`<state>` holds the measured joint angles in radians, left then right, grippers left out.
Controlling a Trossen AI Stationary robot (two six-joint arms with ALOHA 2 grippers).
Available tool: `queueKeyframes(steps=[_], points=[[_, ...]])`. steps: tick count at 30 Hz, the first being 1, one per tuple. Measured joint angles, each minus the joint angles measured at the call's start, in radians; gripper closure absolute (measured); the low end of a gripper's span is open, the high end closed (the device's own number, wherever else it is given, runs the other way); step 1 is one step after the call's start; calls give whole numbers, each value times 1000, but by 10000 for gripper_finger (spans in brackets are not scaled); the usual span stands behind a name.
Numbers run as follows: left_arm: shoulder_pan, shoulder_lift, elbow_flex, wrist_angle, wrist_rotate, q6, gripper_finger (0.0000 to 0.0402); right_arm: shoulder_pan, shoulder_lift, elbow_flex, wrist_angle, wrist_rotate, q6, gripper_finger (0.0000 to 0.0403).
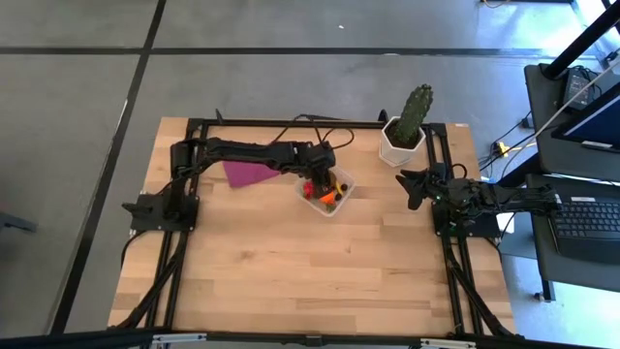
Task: Pick and placing Produce into tupperware
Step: Return to Home Position
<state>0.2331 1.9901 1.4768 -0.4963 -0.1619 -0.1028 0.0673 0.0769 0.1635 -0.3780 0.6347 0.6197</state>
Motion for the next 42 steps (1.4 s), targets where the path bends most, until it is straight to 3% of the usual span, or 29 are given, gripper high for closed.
queueKeyframes(steps=[7,14,16,26,32,39,42], points=[[0,-12,146,-119,0,29,256,0,0,0,-1,0,0,234],[-4,-55,477,-457,1,167,268,0,0,0,10,0,0,234],[-4,-87,548,-472,1,205,271,0,0,0,19,0,-1,234],[-9,-371,596,-477,7,218,284,-2,-1,0,147,0,-139,234],[-70,-608,401,-348,-20,221,292,-2,-1,0,286,1,-252,234],[-182,-989,-77,-210,-257,99,301,-2,-1,0,285,1,-311,234],[-235,-1141,-312,-91,-295,58,305,-16,-1,0,278,1,-314,234]])
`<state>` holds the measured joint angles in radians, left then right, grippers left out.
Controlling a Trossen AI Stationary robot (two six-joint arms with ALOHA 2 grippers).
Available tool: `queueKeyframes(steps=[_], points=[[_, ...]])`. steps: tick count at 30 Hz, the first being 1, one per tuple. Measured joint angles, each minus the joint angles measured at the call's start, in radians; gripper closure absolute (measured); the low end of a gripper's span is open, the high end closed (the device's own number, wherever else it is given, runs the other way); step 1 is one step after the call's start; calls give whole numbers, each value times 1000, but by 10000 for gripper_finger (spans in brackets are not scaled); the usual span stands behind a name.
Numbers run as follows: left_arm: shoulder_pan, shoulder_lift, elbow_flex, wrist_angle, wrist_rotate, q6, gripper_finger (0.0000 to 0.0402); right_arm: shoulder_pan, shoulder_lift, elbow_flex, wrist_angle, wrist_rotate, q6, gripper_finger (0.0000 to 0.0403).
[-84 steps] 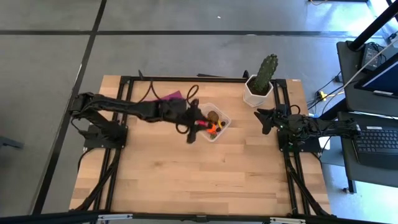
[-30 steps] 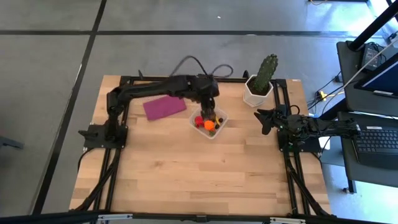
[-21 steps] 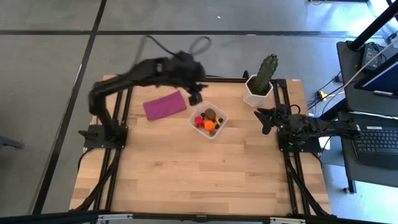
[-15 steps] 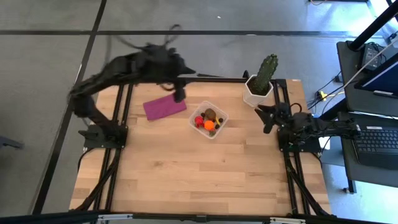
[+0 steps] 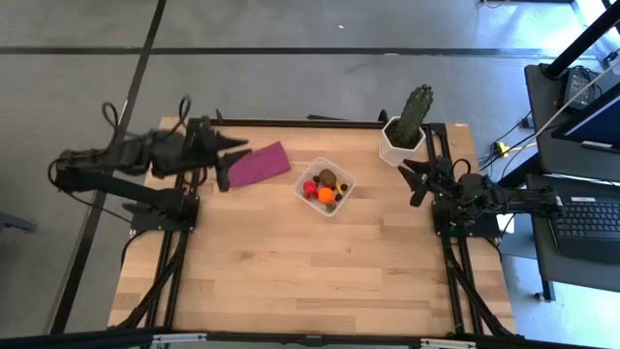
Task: Pick and placing Produce into tupperware
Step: Return to Home Position
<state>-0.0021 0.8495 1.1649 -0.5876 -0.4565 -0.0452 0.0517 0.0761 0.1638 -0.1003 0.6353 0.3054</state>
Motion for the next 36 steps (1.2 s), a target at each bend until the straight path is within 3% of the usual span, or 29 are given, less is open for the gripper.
queueKeyframes(steps=[5,13,20,27,36], points=[[-38,-208,-337,258,-19,-11,312,-64,0,0,2,42,-67,234],[15,-429,-634,402,-271,2,323,-204,0,0,6,46,-146,234],[72,-546,-771,428,-273,14,334,-318,0,0,1,32,-233,234],[92,-593,-852,423,-135,2,344,-405,0,0,-19,-156,-258,234],[92,-602,-889,427,-129,7,358,-487,0,-29,-6,-235,-249,234]])
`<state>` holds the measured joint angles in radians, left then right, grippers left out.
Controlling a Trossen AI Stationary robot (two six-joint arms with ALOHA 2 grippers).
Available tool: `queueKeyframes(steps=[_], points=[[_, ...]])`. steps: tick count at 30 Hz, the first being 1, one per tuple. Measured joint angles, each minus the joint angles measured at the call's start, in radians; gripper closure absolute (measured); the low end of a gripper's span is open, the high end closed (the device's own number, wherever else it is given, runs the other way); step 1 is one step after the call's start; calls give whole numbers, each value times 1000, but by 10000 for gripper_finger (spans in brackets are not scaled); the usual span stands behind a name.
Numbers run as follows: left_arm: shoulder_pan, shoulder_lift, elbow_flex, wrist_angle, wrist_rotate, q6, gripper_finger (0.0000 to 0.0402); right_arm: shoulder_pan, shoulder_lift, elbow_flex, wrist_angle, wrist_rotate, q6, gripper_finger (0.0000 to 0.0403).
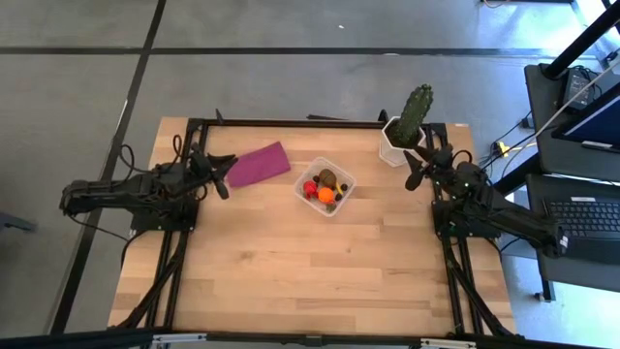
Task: Pick and placing Produce into tupperware
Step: Return to Home Position
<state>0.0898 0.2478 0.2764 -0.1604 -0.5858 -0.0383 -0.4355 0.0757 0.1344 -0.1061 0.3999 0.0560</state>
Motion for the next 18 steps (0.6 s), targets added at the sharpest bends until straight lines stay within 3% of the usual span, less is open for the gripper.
queueKeyframes(steps=[9,18], points=[[0,-126,-118,117,14,-5,372,-13,0,-120,191,-38,69,234],[-1,-200,-150,82,56,-7,386,-13,0,-127,214,-42,74,234]])
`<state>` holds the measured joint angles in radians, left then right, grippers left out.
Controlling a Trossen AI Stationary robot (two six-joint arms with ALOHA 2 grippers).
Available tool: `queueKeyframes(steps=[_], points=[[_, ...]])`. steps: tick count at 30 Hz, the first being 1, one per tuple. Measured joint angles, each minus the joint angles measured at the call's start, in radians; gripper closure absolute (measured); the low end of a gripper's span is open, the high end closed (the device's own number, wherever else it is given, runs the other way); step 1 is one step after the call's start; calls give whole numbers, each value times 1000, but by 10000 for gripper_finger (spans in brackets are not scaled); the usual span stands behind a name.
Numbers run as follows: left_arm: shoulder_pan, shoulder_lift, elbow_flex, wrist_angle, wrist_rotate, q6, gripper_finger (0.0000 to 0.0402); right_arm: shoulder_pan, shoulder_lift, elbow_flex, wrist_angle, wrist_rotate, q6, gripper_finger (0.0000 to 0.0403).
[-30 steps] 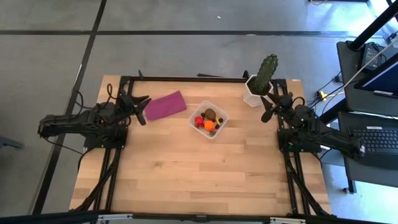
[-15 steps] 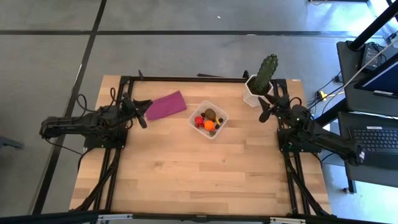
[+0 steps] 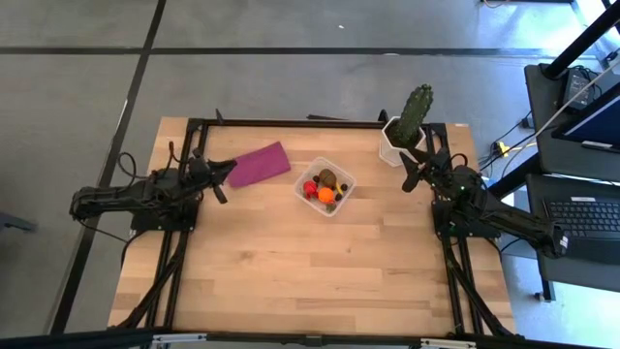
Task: Pick and placing Produce into tupperware
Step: Return to Home Position
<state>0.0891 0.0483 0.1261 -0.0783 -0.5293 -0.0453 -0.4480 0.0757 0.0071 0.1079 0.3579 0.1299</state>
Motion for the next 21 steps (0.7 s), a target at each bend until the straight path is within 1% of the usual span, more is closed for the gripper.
queueKeyframes(steps=[8,12,21], points=[[0,-3,-73,10,-2,-72,398,0,0,0,-8,-41,29,234],[0,-3,-77,21,-2,-76,401,0,0,0,-23,-43,25,234],[0,-3,-77,20,-3,-76,381,0,1,0,-43,-41,18,234]])
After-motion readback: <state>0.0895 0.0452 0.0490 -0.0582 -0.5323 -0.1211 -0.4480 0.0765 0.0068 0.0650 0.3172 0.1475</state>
